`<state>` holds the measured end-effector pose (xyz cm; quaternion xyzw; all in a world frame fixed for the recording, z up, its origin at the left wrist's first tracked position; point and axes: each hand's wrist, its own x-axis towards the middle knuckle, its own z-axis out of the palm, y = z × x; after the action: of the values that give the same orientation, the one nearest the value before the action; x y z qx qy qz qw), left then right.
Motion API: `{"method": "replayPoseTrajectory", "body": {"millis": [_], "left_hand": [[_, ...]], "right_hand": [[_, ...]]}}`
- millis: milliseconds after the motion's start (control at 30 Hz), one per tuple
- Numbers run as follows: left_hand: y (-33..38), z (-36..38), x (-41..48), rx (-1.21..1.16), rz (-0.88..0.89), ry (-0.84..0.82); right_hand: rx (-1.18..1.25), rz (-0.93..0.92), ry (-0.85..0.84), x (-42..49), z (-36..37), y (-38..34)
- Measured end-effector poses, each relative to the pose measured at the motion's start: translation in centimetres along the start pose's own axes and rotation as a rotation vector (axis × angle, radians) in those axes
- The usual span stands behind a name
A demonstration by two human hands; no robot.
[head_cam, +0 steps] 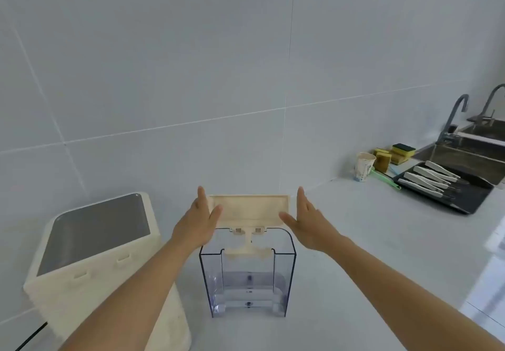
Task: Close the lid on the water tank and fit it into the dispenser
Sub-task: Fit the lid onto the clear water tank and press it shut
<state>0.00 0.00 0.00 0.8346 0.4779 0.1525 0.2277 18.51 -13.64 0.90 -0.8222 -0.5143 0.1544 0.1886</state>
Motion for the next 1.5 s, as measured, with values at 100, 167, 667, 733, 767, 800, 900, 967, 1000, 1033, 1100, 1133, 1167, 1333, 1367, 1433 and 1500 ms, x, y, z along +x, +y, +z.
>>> {"method": "replayPoseTrajectory", "body": {"millis": [100,167,667,733,767,800,900,967,1000,1033,1100,1133,1167,1333,1367,1433,1500], "left_hand": [[-0.1,0.1,1.5,-0.117,-0.133,-0.045],[-0.1,-0.1,2.4,-0.193,-0.217,-0.090],[-1.3,0.0,5.0,-0.199,-0.210,-0.007],[-1.3,-0.1,4.8,-0.182,-0.189,0.003],[-1.3,-0.2,4.7,-0.180,-0.184,0.010],[-1.3,-0.3,4.6,-0.178,-0.181,0.019],[-1.6,-0.5,4.1,-0.171,-0.156,0.032],[-1.7,-0.5,3.5,-0.152,-0.144,0.040],[-1.7,-0.5,3.2,-0.146,-0.141,0.047],[-1.7,-0.5,2.8,-0.143,-0.141,0.052],[-1.9,-0.5,2.0,-0.144,-0.136,0.054],[-2.1,-0.5,1.6,-0.151,-0.129,0.051],[-2.3,-0.4,1.1,-0.165,-0.118,0.046],[-3.4,0.3,-1.0,-0.188,-0.059,0.007],[-3.7,0.5,-1.3,-0.174,-0.051,-0.007],[-4.1,0.9,-2.0,-0.137,-0.032,-0.025],[-4.4,1.2,-2.6,-0.101,-0.004,-0.033]], "right_hand": [[0.198,0.081,-0.041,0.8,-0.1,-0.7],[0.303,0.129,-0.065,1.3,-0.2,-1.2],[0.347,0.236,0.099,4.4,-0.2,-0.6],[0.281,0.242,0.118,4.3,-0.3,-0.5],[0.243,0.237,0.124,4.2,-0.4,-0.4],[0.210,0.228,0.127,4.0,-0.4,-0.4],[0.151,0.191,0.128,3.5,-0.5,-0.2],[0.135,0.174,0.110,3.1,-0.4,0.0],[0.135,0.165,0.102,2.9,-0.3,0.2],[0.135,0.154,0.096,2.7,-0.2,0.3],[0.129,0.137,0.091,2.1,0.1,0.7],[0.123,0.129,0.086,1.9,0.3,0.8],[0.113,0.118,0.079,1.6,0.4,1.0],[0.083,0.057,0.054,0.0,1.2,1.6],[0.069,0.043,0.051,-0.2,1.3,1.7],[0.016,0.020,0.034,-0.8,1.6,1.9],[-0.054,0.008,0.012,-1.4,1.9,2.0]]}}
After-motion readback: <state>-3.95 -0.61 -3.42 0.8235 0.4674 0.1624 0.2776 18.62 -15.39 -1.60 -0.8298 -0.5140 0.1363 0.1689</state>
